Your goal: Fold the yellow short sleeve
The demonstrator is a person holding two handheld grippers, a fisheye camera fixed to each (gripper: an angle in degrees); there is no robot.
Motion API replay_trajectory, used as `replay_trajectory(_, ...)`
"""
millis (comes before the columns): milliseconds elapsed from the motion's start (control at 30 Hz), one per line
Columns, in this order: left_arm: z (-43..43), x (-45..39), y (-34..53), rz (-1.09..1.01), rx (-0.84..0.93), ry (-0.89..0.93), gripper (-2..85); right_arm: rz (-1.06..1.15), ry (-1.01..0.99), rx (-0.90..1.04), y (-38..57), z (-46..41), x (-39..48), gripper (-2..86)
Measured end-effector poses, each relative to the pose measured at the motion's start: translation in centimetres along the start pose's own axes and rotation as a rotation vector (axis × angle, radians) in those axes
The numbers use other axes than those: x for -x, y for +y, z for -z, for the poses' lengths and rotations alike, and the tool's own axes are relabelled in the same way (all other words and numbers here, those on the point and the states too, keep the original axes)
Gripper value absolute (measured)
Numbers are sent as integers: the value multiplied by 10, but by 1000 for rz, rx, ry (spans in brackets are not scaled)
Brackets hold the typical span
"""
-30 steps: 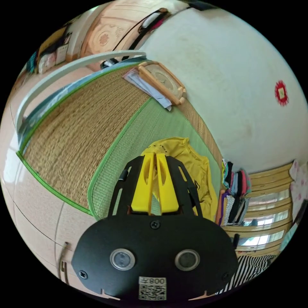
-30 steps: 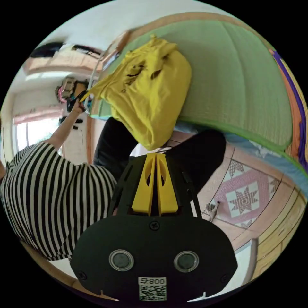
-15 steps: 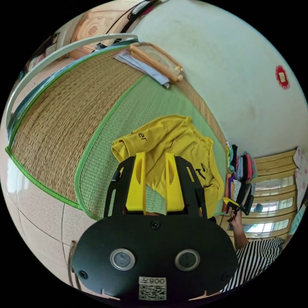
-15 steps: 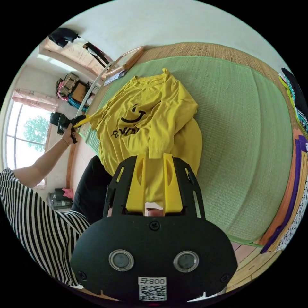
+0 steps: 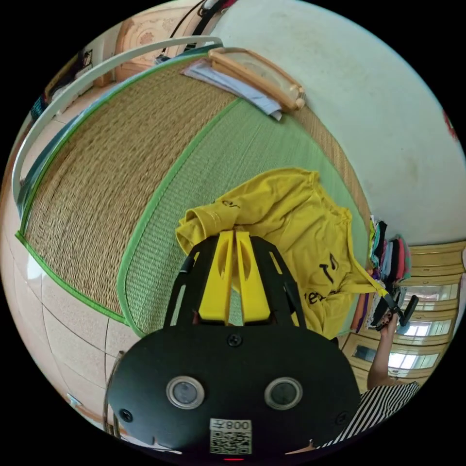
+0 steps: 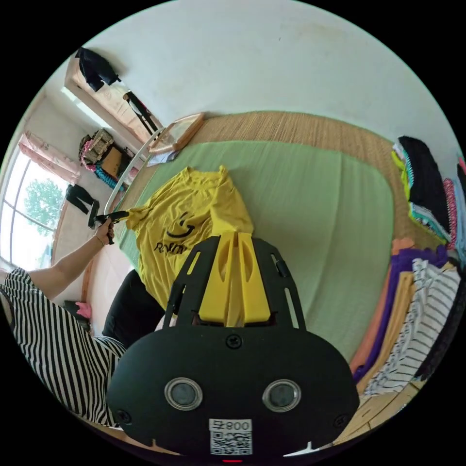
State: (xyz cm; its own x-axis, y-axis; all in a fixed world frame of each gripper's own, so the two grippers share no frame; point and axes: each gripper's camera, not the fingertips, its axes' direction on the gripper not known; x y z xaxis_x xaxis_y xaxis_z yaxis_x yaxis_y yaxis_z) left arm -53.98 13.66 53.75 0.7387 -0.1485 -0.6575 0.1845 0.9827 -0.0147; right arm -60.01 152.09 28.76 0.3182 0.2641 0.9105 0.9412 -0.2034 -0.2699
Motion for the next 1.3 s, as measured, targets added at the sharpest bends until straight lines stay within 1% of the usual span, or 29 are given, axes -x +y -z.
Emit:
replay_trajectory(67, 13, -5, -8, 2, -34, 26, 14, -2, 61, -32, -28, 32, -16, 8)
replay_trajectory(133, 27, -15, -19, -21, -66, 21, 20, -40, 179, -8, -66, 58, -44, 6)
replay_trajectory(200, 34, -24, -25, -48, -64, -1, 29, -105, 231, 40, -87, 63, -72, 5)
replay_trajectory(267, 38, -31, -29, -65, -64, -5, 43, -190, 213, 64, -98, 60, -102, 5)
replay_trajectory(367, 43, -42, -33, -79, -76, 3, 65, -327, 250, 89, -102, 46, -142, 8)
replay_trajectory(400, 45, -46, -33, -81, -85, 6, 71, -375, 237, 101, -102, 38, -153, 11)
replay_trajectory(433, 49, -51, -33, -92, -104, 2, 73, -378, 201, 80, -104, 32, -154, 16)
replay_trajectory(500, 59, -63, -31, -116, -170, -24, 76, -312, 143, 50, -113, 18, -139, 28)
replay_trajectory(533, 65, -73, -31, -142, -216, -15, 77, -249, 117, 47, -123, 3, -123, 40)
replay_trajectory(600, 66, -91, -36, -193, -238, 28, 79, -161, 79, 68, -143, -28, -94, 57)
replay_trajectory(700, 42, -131, -60, -296, -124, 43, 83, -34, 27, 139, -181, -90, -44, 64)
replay_trajectory(800, 10, -169, -84, -347, -23, -15, 86, 55, 98, 228, -215, -149, -2, 67)
replay_trajectory(933, -17, -205, -113, -380, 43, -94, 81, 130, 163, 302, -237, -202, 31, 63)
replay_trajectory(1000, -28, -216, -121, -387, 84, -159, 64, 176, 218, 282, -237, -206, 45, 55)
replay_trajectory(1033, -27, -224, -121, -401, 46, -207, 47, 206, 245, 276, -235, -208, 53, 35)
replay_trajectory(1100, -27, -232, -121, -413, 44, -242, 27, 251, 248, 276, -231, -208, 63, 17)
replay_trajectory(1167, -26, -240, -119, -436, 60, -227, 17, 276, 276, 271, -225, -208, 72, 8)
replay_trajectory(1267, -8, -251, -111, -440, -17, -171, 10, 283, 307, 208, -220, -187, 82, 2)
replay_trajectory(1300, 2, -256, -109, -447, -58, -129, 8, 282, 303, 152, -220, -168, 85, 1)
